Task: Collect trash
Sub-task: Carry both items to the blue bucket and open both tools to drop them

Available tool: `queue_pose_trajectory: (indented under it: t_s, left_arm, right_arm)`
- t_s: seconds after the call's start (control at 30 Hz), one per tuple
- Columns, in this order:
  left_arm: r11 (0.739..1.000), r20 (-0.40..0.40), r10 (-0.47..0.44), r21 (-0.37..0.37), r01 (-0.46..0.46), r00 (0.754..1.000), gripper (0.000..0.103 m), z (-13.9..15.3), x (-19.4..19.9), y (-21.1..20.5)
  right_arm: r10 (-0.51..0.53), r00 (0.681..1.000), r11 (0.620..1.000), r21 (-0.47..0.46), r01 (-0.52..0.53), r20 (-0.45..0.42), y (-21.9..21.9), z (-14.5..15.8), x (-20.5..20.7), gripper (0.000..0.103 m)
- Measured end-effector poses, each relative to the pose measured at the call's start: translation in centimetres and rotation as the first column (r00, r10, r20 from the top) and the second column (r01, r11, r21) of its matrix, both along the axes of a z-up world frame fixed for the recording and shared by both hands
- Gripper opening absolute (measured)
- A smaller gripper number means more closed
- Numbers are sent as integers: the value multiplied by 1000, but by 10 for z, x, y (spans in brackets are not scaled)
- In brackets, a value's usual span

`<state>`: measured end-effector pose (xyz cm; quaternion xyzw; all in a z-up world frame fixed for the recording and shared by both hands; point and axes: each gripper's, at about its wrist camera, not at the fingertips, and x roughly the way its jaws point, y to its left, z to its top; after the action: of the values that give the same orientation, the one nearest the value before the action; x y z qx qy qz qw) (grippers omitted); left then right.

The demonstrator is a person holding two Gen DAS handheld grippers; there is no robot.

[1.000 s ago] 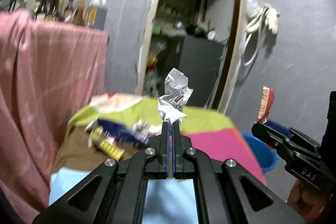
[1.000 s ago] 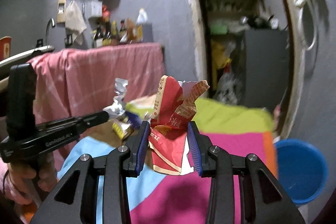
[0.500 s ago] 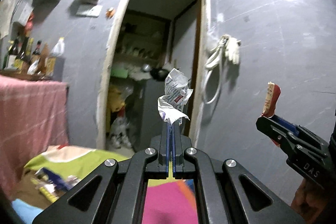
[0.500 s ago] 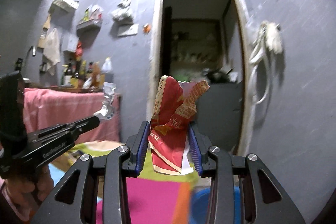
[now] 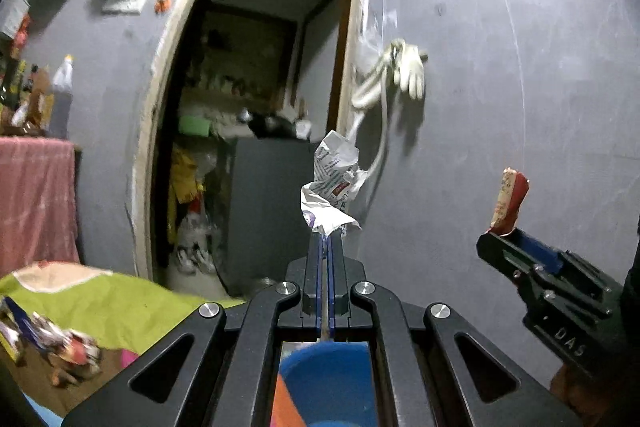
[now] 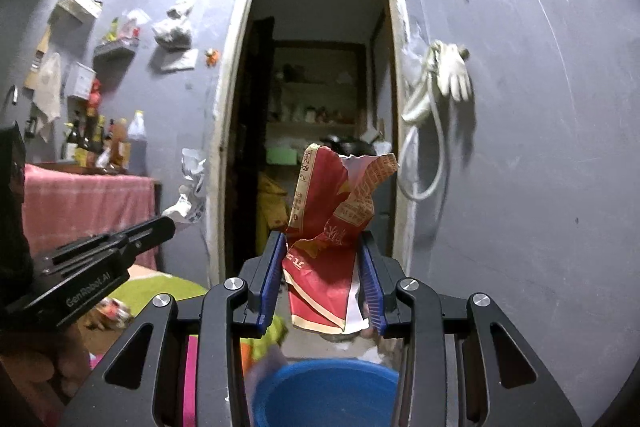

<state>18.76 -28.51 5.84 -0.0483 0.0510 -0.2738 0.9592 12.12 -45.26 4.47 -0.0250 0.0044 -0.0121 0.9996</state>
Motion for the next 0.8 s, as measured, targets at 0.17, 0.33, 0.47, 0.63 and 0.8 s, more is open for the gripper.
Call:
queue_pose_trajectory:
  t_s: [0.17,0.33,0.47,0.63,0.8]
  left_arm:
    - [998,-138,-49,37,54,989,0,-24,30,-22]
    - [992,-281,-89,63,111,956,0,-49,64,-38]
    - [985,-375,-96,101,143,922,0,-72,83,-50]
    - [981,-450,-87,114,154,889,1,-93,94,-53]
    - [981,-495,-81,115,157,865,1,-101,107,-51]
  right_arm:
    - [-20,997,999,49,24,-74,-20,-30,20,35]
    - [-35,986,996,79,49,-165,-32,-63,41,36]
    - [-27,973,993,108,53,-230,-38,-79,55,36]
    - [-7,955,989,138,51,-298,-46,-95,70,36]
    - [4,941,986,157,53,-338,-50,-106,77,36]
